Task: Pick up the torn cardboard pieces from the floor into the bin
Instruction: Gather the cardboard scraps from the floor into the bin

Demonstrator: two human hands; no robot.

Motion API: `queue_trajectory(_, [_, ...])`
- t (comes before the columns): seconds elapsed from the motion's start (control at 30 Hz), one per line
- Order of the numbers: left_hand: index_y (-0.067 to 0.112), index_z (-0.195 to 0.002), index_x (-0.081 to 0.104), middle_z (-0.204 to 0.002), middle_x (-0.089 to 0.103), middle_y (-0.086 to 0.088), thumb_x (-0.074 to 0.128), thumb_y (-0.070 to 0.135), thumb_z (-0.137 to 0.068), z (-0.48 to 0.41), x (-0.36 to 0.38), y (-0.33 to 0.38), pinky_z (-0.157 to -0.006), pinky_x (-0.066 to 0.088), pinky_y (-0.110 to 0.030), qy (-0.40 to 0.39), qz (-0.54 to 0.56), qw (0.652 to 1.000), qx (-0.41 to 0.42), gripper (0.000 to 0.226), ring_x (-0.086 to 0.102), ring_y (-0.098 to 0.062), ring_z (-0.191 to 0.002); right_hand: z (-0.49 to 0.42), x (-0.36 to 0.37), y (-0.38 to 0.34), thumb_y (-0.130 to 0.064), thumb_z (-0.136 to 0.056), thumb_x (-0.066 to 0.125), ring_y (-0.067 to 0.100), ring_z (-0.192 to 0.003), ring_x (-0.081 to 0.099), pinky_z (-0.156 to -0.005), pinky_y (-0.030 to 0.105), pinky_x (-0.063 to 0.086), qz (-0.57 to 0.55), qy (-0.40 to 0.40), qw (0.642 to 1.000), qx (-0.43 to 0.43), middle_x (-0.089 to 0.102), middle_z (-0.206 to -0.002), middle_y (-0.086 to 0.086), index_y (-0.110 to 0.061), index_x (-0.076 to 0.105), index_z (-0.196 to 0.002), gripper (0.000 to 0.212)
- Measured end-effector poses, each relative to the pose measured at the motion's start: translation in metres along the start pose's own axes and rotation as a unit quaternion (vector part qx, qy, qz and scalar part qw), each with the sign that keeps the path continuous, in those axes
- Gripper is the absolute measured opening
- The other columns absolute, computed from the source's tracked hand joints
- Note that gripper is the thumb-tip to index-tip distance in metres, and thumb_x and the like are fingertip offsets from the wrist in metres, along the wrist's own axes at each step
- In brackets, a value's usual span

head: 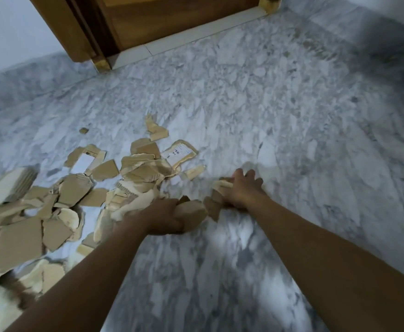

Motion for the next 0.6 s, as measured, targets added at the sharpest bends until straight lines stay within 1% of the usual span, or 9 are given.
queue_trajectory(0.03, [0.024, -0.118, 0.060, -0.106, 0.067, 0.002, 0.073, 0.049, -0.057, 0.002, 0.004, -0.001, -0.087, 0.054, -0.040, -0.002, 0.004, 1.000, -0.001, 0.068, 0.062, -0.020, -0.097, 0.001, 0.004, 0.003, -0.047, -0.084, 0.071, 0.040, -0.127, 0.036, -0.101, 0.057, 0.042, -0.006, 0.016, 1.000, -0.004, 0.031, -0.138, 0.013, -0.024, 0.036, -0.133, 0.065])
queue_trajectory(0.07, [0.026, -0.118, 0.059, -0.105, 0.067, 0.003, 0.073, 0.053, -0.054, 0.002, 0.007, -0.003, -0.087, 0.054, -0.039, 0.001, 0.006, 1.000, 0.001, 0.071, 0.062, -0.018, -0.097, 0.002, 0.006, 0.007, -0.044, -0.084, 0.073, 0.039, -0.125, 0.040, -0.101, 0.054, 0.043, -0.021, 0.026, 0.999, -0.003, 0.035, -0.136, 0.013, -0.025, 0.036, -0.131, 0.063])
queue_trajectory(0.13, [0.028, -0.120, 0.058, -0.107, 0.067, 0.003, 0.070, 0.063, -0.051, 0.002, 0.013, -0.005, -0.088, 0.053, -0.038, 0.009, -0.004, 1.000, 0.003, 0.079, 0.062, -0.017, -0.097, 0.001, 0.010, 0.014, -0.044, -0.079, 0.079, 0.037, -0.121, 0.049, -0.099, 0.045, 0.046, -0.055, 0.022, 0.998, -0.003, 0.045, -0.133, 0.014, -0.023, 0.038, -0.131, 0.070])
queue_trajectory(0.2, [0.024, -0.119, 0.059, -0.108, 0.068, 0.000, 0.068, 0.064, -0.059, 0.000, 0.017, -0.007, -0.088, 0.052, -0.039, 0.015, -0.016, 1.000, 0.000, 0.072, 0.063, -0.019, -0.097, 0.000, 0.012, 0.018, -0.047, -0.072, 0.085, 0.036, -0.119, 0.053, -0.094, 0.039, 0.048, -0.048, 0.002, 0.999, -0.004, 0.049, -0.132, 0.016, -0.018, 0.042, -0.136, 0.083])
queue_trajectory(0.27, [0.021, -0.117, 0.060, -0.107, 0.069, -0.003, 0.062, 0.064, -0.068, 0.001, 0.017, -0.005, -0.087, 0.051, -0.040, 0.021, -0.021, 1.000, 0.003, 0.065, 0.063, -0.021, -0.096, 0.002, 0.012, 0.018, -0.049, -0.069, 0.087, 0.036, -0.119, 0.053, -0.092, 0.039, 0.049, -0.031, -0.012, 0.999, -0.007, 0.048, -0.133, 0.017, -0.014, 0.042, -0.140, 0.091])
queue_trajectory(0.33, [0.017, -0.118, 0.060, -0.109, 0.068, -0.005, 0.056, 0.064, -0.070, 0.000, 0.014, 0.001, -0.086, 0.051, -0.039, 0.023, -0.023, 0.999, 0.007, 0.068, 0.064, -0.022, -0.097, 0.004, 0.010, 0.017, -0.046, -0.072, 0.086, 0.036, -0.119, 0.054, -0.088, 0.037, 0.048, -0.037, -0.020, 0.999, -0.024, 0.048, -0.135, 0.017, -0.013, 0.040, -0.143, 0.090])
queue_trajectory(0.43, [0.013, -0.117, 0.058, -0.112, 0.063, -0.008, 0.053, 0.062, -0.071, -0.004, 0.009, 0.014, -0.085, 0.048, -0.037, 0.025, -0.062, 0.998, 0.018, 0.068, 0.062, -0.023, -0.098, 0.006, -0.003, 0.027, -0.036, -0.076, 0.086, 0.031, -0.116, 0.056, -0.080, 0.032, 0.045, -0.115, -0.024, 0.992, -0.041, 0.055, -0.134, 0.011, -0.015, 0.042, -0.143, 0.083])
queue_trajectory(0.5, [0.013, -0.122, 0.056, -0.122, 0.052, -0.007, 0.057, 0.062, -0.080, -0.010, 0.009, 0.029, -0.089, 0.046, -0.038, 0.024, -0.087, 0.995, 0.033, 0.064, 0.056, -0.023, -0.105, 0.008, -0.019, 0.040, -0.034, -0.075, 0.086, 0.028, -0.102, 0.062, -0.071, 0.032, 0.048, -0.180, -0.020, 0.983, -0.041, 0.062, -0.123, 0.010, -0.017, 0.047, -0.134, 0.073])
queue_trajectory(0.6, [0.015, -0.135, 0.048, -0.143, 0.032, -0.004, 0.058, 0.055, -0.087, -0.029, 0.013, 0.060, -0.105, 0.040, -0.046, 0.023, -0.114, 0.991, 0.070, 0.064, 0.040, -0.026, -0.127, 0.013, -0.034, 0.063, -0.028, -0.076, 0.085, 0.022, -0.075, 0.065, -0.056, 0.032, 0.051, -0.252, -0.039, 0.967, -0.020, 0.068, -0.099, 0.009, -0.019, 0.051, -0.124, 0.060])
Point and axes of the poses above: each hand's wrist, its own z-axis away from the middle knuckle, its own x-axis out of the palm, y = z × x, the point moved 7 cm from there along -z, towards the middle knuckle
